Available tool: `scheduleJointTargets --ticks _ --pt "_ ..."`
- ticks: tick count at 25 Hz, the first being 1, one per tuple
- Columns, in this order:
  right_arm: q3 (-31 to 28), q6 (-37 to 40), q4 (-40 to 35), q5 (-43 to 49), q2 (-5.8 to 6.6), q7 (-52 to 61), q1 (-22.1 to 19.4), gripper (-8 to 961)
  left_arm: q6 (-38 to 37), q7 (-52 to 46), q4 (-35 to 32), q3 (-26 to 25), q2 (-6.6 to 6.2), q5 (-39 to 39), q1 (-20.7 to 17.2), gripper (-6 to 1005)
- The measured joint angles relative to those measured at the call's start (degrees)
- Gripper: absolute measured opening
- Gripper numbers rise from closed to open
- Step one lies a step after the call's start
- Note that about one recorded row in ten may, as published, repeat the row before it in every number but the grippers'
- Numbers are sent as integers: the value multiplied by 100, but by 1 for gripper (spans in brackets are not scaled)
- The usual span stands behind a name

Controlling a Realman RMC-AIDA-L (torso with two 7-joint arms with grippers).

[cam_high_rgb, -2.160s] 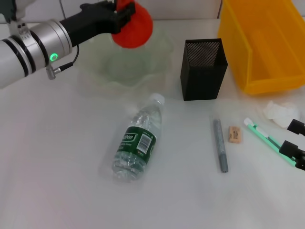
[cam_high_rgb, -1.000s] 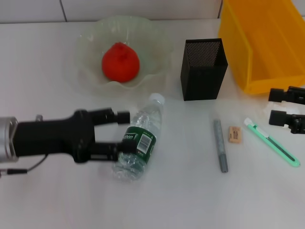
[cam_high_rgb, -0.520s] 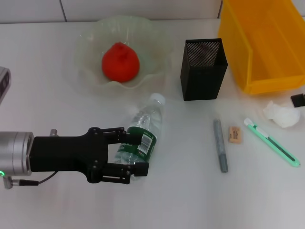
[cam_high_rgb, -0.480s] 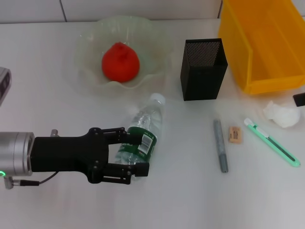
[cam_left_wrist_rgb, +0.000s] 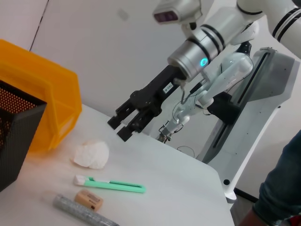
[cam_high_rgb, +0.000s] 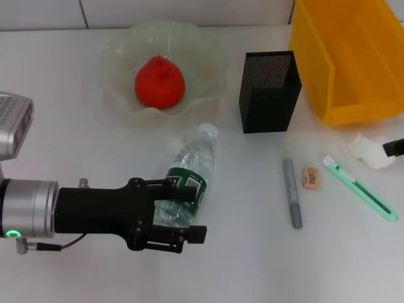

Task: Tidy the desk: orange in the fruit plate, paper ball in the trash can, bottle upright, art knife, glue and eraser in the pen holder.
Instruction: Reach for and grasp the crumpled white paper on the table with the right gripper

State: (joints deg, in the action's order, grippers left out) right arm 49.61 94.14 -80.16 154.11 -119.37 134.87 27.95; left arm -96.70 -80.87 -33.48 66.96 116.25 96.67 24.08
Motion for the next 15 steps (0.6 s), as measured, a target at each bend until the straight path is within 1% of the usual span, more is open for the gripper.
scheduleJointTargets --ticks 3,6,11,13,15 --pt "344 -363 221 162 3 120 15 792 0 -1 0 1 14 1 1 843" --pt "553 -579 420 203 8 159 61 792 4 -10 0 7 28 41 7 843" --pt "628 -771 705 214 18 159 168 791 12 -67 0 -40 102 257 41 843" --pt "632 -792 808 231 19 139 223 791 12 -67 0 -40 102 257 41 843" --pt "641 -851 917 269 19 131 270 791 14 -92 0 -6 135 302 73 843"
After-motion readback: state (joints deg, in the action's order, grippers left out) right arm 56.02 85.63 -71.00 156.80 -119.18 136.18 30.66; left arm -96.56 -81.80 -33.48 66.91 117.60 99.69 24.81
